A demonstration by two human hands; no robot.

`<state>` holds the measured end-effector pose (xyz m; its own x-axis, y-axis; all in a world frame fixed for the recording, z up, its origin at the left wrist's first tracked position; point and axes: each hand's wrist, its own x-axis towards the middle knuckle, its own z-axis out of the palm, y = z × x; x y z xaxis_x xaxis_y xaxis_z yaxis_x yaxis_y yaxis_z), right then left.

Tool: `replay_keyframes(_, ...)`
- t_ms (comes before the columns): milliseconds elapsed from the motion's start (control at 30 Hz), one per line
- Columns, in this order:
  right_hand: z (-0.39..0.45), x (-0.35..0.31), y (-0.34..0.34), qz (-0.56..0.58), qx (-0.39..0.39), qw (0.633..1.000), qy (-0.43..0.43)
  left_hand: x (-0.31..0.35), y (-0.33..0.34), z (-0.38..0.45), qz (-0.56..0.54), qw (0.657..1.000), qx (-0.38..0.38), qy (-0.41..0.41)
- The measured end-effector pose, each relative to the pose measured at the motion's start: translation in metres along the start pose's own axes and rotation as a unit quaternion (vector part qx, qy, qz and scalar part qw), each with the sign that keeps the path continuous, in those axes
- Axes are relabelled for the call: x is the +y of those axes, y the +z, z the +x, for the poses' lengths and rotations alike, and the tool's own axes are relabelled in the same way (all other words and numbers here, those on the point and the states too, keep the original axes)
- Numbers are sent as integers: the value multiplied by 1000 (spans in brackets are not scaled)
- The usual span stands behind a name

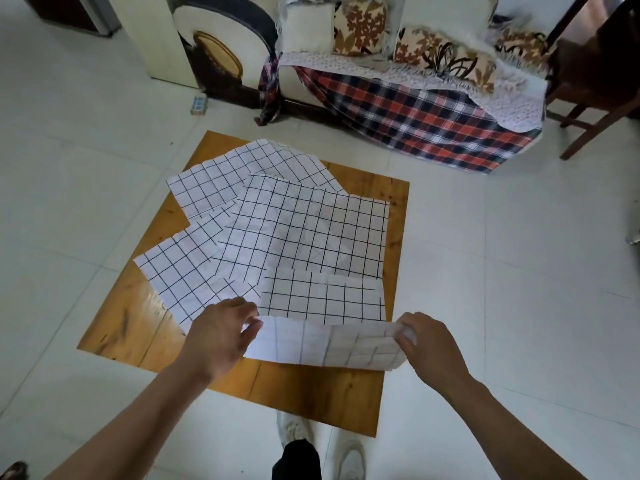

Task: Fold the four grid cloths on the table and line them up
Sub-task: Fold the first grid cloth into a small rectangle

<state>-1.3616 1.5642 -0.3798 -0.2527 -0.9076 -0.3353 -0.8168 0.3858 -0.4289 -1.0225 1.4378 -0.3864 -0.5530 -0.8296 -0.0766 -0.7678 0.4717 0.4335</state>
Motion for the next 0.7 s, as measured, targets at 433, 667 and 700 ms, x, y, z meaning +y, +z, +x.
replay_keyframes(433, 86, 18, 36, 53, 6, 997, 50, -34, 46, 85, -33, 996, 8, -84)
replay_keyframes(667, 129, 36, 75, 98, 4, 993, 58, -56, 98, 118, -81, 988, 26, -129)
replay_keyframes(700, 136, 41, 84, 101, 4, 993, 61, -62, 109, 122, -83, 988, 23, -132)
